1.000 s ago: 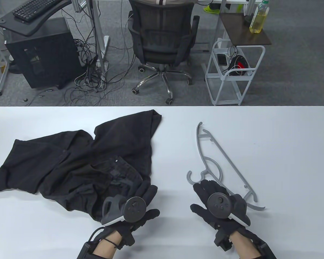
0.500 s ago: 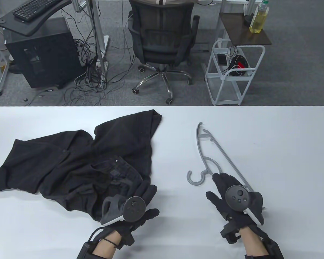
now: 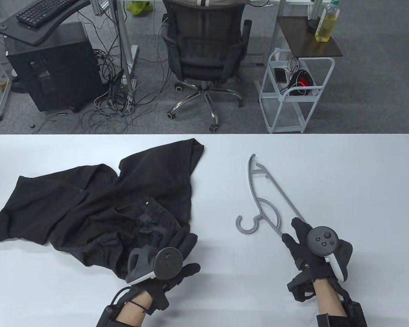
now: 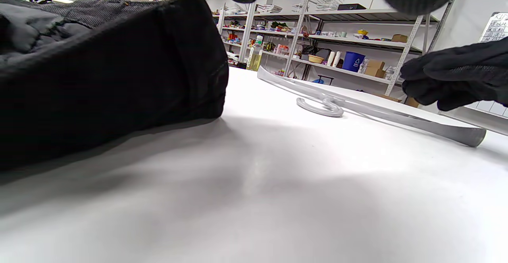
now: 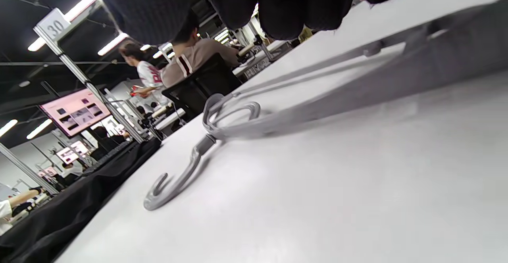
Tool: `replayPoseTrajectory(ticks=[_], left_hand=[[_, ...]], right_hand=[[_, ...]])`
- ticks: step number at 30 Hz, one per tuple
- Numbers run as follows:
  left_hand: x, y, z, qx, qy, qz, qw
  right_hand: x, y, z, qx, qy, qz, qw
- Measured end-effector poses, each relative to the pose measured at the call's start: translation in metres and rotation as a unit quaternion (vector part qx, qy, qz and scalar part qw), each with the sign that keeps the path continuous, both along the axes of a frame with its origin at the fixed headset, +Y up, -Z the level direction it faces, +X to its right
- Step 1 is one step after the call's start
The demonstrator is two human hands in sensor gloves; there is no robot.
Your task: Hang trousers on hanger
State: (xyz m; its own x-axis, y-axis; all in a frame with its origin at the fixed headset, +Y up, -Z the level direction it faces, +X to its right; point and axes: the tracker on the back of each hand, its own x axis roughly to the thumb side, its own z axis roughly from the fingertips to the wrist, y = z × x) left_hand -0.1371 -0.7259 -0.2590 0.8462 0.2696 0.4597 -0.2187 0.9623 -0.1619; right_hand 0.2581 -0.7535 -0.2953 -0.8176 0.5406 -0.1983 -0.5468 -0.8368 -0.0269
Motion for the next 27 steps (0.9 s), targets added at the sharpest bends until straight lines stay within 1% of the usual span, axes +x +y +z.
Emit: replayPoseTrajectory(ticks=[4, 8, 13, 21, 27], left_hand=[[-0.001, 0.0, 0.0, -0.001, 0.0, 0.001, 1.0], [-0.001, 0.0, 0.0, 0.0, 0.0, -0.001, 1.0], [-0.001, 0.0, 0.0, 0.0, 0.0, -0.002, 1.0], [-0.001, 0.0, 0.0, -0.003, 0.0, -0.004, 1.0], [-0.001, 0.001, 0.0, -0.002, 0.0, -0.005, 1.0]], right_hand=[[-0.003, -0.007, -0.003, -0.025, 0.007, 0.015, 1.0], [-0.005, -0.009, -0.004, -0.031, 0.009, 0.024, 0.999], [-0.008, -0.016, -0.006, -0.054, 0.013, 0.045, 0.997], [-0.017, -0.019, -0.008, -0.066, 0.016, 0.085, 0.994], [-0.027, -0.027, -0.011, -0.078, 0.013, 0.151, 0.985]])
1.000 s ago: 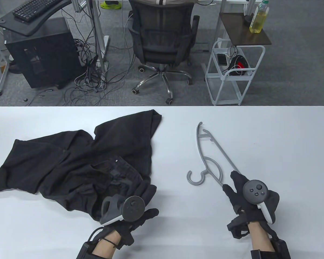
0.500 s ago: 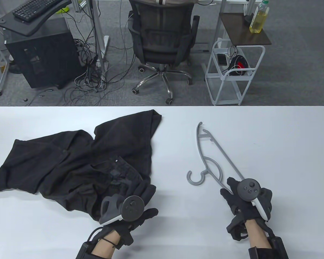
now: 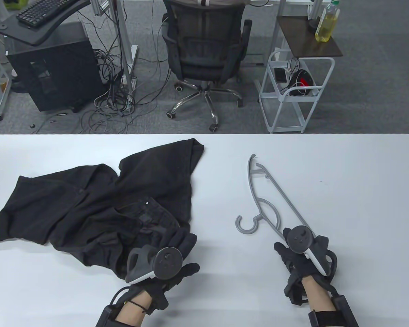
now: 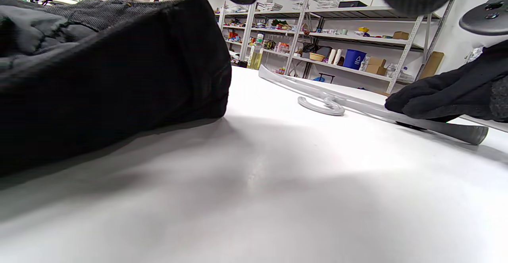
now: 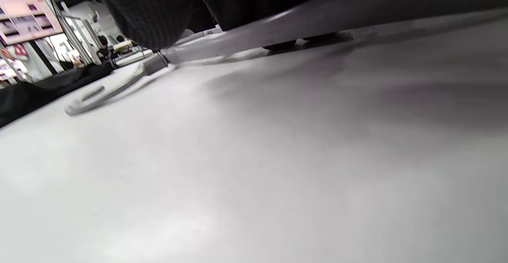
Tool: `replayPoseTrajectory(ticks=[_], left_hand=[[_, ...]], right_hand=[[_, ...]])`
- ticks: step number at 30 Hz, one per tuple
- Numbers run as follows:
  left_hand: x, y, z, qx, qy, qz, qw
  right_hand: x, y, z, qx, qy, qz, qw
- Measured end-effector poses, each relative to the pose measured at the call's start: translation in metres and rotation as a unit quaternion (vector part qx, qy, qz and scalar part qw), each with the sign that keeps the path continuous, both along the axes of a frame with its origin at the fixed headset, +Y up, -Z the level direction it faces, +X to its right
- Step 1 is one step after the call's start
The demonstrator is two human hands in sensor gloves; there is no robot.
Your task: Hang trousers on hanger
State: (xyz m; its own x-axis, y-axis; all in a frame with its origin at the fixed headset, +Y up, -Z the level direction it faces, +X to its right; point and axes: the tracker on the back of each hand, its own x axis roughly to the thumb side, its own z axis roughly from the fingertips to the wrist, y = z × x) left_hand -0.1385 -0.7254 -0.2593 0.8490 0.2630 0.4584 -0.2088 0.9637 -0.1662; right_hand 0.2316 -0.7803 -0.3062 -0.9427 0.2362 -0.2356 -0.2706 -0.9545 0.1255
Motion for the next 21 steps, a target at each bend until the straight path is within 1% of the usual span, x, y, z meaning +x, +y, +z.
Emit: replayPoseTrajectory(ticks=[5, 11, 21], left_hand=[[0.0, -0.0003, 0.0, -0.001, 0.0, 0.001, 1.0], [-0.0006, 0.0007, -0.0001, 0.001, 0.003, -0.004, 1.0], [-0.0027, 0.0011, -0.0011, 0.002, 0.007, -0.002, 1.0]], right_hand=[[-0.0035, -0.0038, -0.0021, -0.004, -0.004, 0.018, 1.0], [-0.0059, -0.006, -0.0047, -0.024, -0.005, 0.032, 0.999], [-0.009, -0.0049, -0.0069, -0.022, -0.016, 0.075, 0.997]])
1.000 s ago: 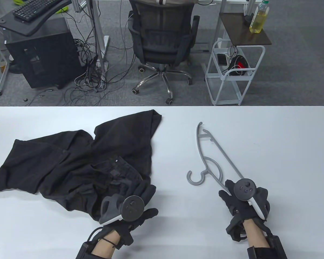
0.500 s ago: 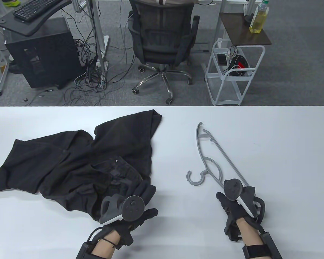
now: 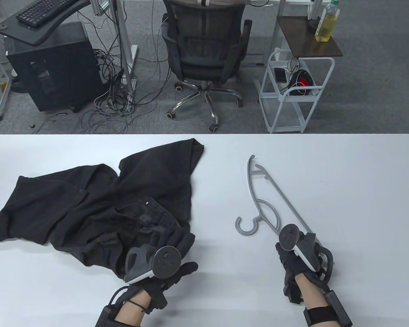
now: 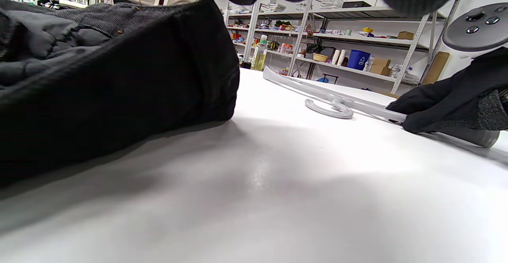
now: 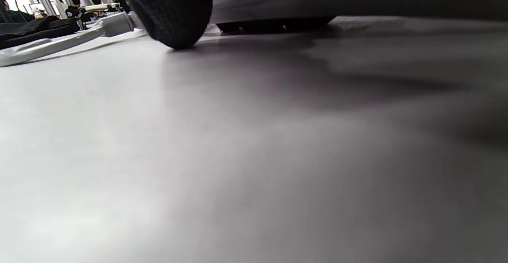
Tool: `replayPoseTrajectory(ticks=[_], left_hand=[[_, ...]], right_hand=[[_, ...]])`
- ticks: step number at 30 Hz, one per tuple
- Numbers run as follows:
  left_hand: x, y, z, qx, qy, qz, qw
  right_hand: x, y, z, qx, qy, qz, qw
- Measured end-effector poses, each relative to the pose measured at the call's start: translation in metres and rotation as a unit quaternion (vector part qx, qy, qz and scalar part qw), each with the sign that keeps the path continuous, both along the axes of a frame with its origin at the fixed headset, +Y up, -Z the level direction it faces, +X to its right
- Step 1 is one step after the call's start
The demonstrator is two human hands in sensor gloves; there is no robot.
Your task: Hang trousers on hanger
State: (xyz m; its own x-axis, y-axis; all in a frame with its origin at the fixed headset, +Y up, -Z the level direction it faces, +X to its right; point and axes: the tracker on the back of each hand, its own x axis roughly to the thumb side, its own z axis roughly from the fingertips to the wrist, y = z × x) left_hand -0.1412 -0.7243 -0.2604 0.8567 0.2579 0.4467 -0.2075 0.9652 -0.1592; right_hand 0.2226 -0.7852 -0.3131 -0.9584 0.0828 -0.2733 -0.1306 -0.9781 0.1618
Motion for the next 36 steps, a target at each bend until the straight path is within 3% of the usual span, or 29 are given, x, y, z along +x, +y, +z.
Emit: replayPoseTrajectory(ticks=[8, 15, 20, 25, 32, 36], left_hand=[[-0.002, 0.001, 0.0, 0.002, 0.001, 0.004, 1.0], [-0.017, 0.01, -0.002, 0.021, 0.024, 0.023, 0.999], [-0.048, 0.024, -0.006, 0.046, 0.078, 0.055, 0.994], [-0.093, 0.032, -0.01, 0.073, 0.178, 0.057, 0.98], [-0.134, 0.011, -0.021, -0.02, 0.301, 0.019, 0.953], [-0.151, -0.007, -0.025, -0.101, 0.347, 0.016, 0.932]], right_hand=[[0.001, 0.0, 0.001, 0.002, 0.013, -0.015, 1.0], [0.009, 0.006, 0.003, 0.062, 0.0, -0.11, 0.992], [0.018, 0.016, 0.005, 0.088, -0.008, -0.175, 0.981], [0.028, 0.024, 0.01, 0.11, -0.018, -0.213, 0.971], [0.041, 0.035, 0.016, 0.137, -0.025, -0.269, 0.953], [0.042, 0.041, 0.018, 0.145, 0.007, -0.299, 0.943]])
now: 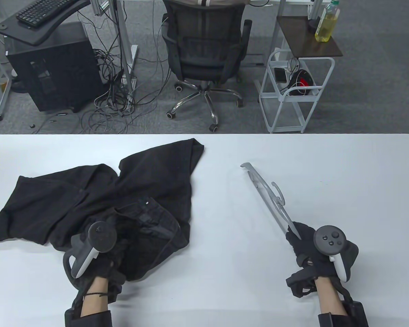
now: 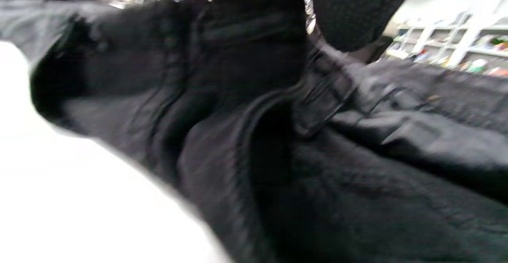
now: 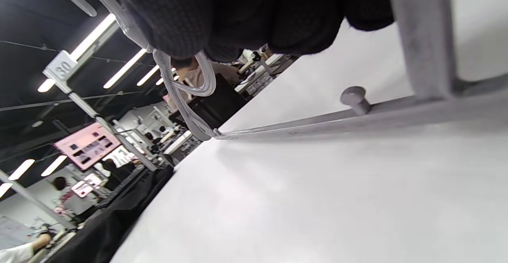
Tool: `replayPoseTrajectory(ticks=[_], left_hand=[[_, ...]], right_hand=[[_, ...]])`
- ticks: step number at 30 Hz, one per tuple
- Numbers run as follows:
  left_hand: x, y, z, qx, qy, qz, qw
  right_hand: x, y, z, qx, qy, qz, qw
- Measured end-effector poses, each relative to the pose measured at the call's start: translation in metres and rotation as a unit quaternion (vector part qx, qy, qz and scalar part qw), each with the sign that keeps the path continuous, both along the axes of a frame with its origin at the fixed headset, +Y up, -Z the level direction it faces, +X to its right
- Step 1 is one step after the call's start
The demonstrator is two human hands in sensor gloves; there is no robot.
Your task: Hang trousers on hanger
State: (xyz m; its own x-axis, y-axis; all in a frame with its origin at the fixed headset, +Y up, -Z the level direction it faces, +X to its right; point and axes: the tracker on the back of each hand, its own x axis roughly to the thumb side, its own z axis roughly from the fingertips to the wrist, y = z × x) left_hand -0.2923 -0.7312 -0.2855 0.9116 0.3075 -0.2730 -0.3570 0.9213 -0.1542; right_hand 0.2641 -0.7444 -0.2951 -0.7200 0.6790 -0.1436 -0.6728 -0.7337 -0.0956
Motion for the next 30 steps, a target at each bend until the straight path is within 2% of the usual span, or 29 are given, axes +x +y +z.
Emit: replayPoseTrajectory(ticks=[3, 8, 13, 19, 22, 30], left_hand=[[-0.005, -0.01, -0.003, -0.018, 0.016, 0.001, 1.0], [-0.005, -0.008, -0.003, 0.013, 0.017, -0.029, 0.999], [-0.001, 0.009, 0.004, 0.107, 0.015, -0.051, 0.993], [0.007, 0.032, 0.017, 0.237, 0.004, -0.047, 0.97], [0.012, 0.039, 0.021, 0.274, 0.003, -0.041, 0.961], [0.032, 0.049, 0.027, 0.311, -0.036, -0.036, 0.949]], right_hand=[[-0.004, 0.003, 0.001, 0.018, 0.042, -0.043, 0.998], [-0.012, 0.017, 0.008, 0.074, 0.063, -0.028, 0.995], [-0.023, 0.025, 0.012, 0.109, 0.126, -0.065, 0.984], [-0.039, 0.028, 0.015, 0.097, 0.196, -0.022, 0.975], [-0.049, 0.03, 0.018, 0.098, 0.226, 0.005, 0.969], [-0.067, 0.041, 0.029, 0.139, 0.258, 0.041, 0.955]])
